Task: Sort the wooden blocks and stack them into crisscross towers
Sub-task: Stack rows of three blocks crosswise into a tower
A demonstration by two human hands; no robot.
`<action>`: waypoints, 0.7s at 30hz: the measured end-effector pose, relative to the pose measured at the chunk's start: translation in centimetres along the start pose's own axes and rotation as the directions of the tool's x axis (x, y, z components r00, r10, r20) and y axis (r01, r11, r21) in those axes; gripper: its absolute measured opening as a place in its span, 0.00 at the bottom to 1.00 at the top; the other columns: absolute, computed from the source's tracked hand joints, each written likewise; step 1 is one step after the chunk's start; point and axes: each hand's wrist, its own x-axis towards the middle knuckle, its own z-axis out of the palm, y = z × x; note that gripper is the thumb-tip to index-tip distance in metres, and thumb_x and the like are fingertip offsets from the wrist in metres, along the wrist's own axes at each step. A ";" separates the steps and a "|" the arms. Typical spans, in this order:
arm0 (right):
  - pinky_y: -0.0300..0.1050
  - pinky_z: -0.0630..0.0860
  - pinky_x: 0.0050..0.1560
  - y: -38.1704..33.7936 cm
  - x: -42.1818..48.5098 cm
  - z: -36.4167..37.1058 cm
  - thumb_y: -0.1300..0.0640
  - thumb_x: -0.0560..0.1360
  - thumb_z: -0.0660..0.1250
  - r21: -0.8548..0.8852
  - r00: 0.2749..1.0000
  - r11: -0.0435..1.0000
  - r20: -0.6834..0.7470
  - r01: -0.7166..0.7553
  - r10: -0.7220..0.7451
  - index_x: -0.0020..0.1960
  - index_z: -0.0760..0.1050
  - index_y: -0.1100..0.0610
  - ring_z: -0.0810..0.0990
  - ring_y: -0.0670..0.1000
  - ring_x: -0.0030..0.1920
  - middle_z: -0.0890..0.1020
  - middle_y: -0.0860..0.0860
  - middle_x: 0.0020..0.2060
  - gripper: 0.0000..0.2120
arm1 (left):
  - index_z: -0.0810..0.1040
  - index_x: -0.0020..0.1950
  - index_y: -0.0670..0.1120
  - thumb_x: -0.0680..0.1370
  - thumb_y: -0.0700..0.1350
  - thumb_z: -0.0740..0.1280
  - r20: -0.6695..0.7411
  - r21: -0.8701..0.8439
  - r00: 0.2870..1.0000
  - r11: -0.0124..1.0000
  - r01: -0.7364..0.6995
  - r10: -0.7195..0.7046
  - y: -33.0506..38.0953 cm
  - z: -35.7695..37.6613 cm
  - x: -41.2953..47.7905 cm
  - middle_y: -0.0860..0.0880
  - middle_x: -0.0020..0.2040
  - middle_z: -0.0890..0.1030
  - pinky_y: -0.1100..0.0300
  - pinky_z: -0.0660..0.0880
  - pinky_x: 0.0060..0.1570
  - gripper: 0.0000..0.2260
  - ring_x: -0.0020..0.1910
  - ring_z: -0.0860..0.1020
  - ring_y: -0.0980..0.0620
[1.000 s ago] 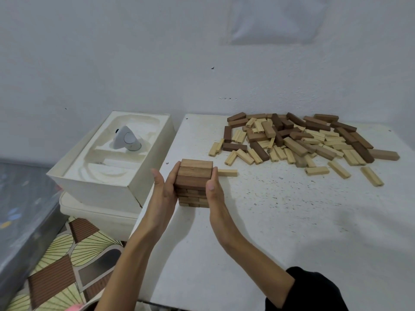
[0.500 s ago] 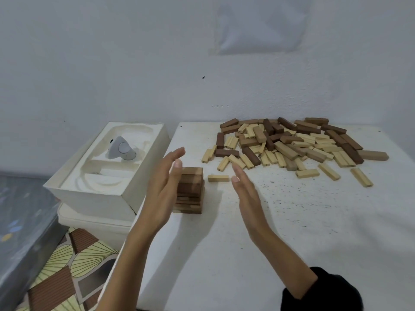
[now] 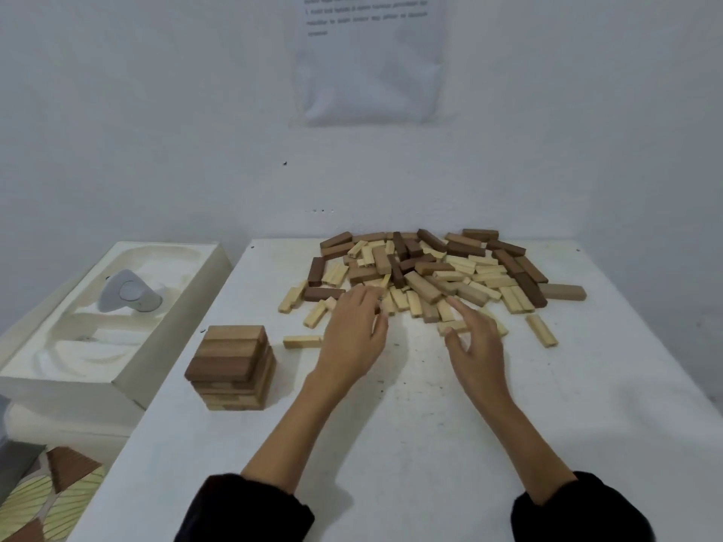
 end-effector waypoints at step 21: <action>0.49 0.67 0.50 3.4 5.6 0.3 0.40 0.67 0.63 -0.277 0.983 0.952 -0.091 0.128 -0.159 0.52 0.80 0.47 0.67 0.46 0.49 0.76 0.45 0.45 0.19 | 0.67 0.71 0.43 0.71 0.62 0.47 -0.222 0.152 0.938 0.941 0.303 -0.266 -3.5 6.5 2.6 0.43 0.69 0.66 0.50 0.44 0.74 0.35 0.71 0.59 0.46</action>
